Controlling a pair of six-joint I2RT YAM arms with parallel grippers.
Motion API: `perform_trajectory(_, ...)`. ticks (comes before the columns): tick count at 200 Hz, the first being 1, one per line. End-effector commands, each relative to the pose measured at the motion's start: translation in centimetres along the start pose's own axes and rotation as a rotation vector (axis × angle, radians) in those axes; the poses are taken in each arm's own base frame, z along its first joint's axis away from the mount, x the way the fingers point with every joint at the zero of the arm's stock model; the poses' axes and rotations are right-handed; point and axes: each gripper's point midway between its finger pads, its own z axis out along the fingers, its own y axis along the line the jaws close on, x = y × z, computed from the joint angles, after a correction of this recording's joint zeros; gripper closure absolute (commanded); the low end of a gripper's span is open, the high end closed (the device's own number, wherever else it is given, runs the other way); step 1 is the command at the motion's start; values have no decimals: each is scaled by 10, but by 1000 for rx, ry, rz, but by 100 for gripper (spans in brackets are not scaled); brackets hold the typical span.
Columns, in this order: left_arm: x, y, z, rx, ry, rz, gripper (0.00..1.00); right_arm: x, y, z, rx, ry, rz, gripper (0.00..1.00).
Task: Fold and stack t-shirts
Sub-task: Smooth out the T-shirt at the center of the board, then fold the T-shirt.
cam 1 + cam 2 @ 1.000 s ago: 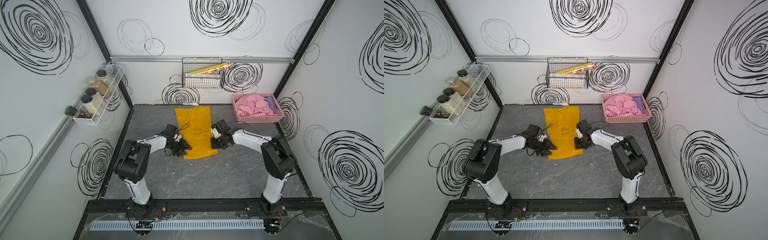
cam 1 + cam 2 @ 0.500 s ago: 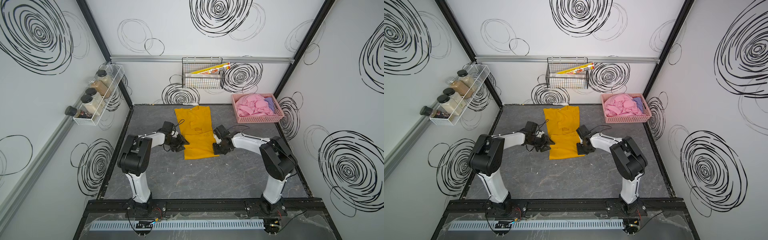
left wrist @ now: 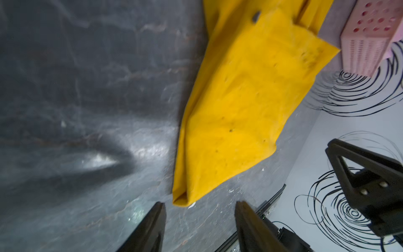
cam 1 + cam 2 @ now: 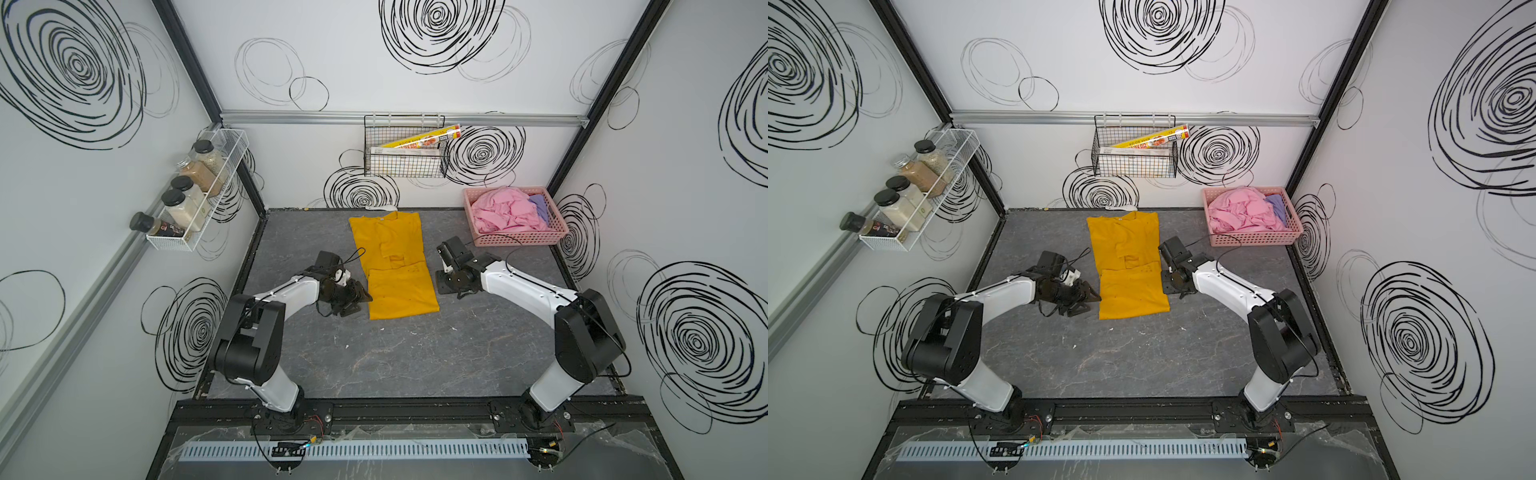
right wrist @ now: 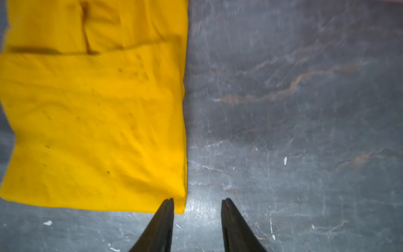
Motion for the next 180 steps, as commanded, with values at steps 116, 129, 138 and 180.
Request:
perform_trajectory(116, 30, 28, 58, -94, 116, -85, 41, 61, 15, 53, -134, 178, 12, 48)
perform_trajectory(129, 27, 27, 60, -105, 112, -83, 42, 61, 16, 53, -136, 180, 10, 49)
perform_trajectory(138, 26, 29, 61, -119, 109, -83, 43, 59, 16, 49, -142, 174, 11, 49)
perform_trajectory(180, 24, 34, 63, -145, 106, -90, 49, 43, 23, 28, -177, 127, 15, 49)
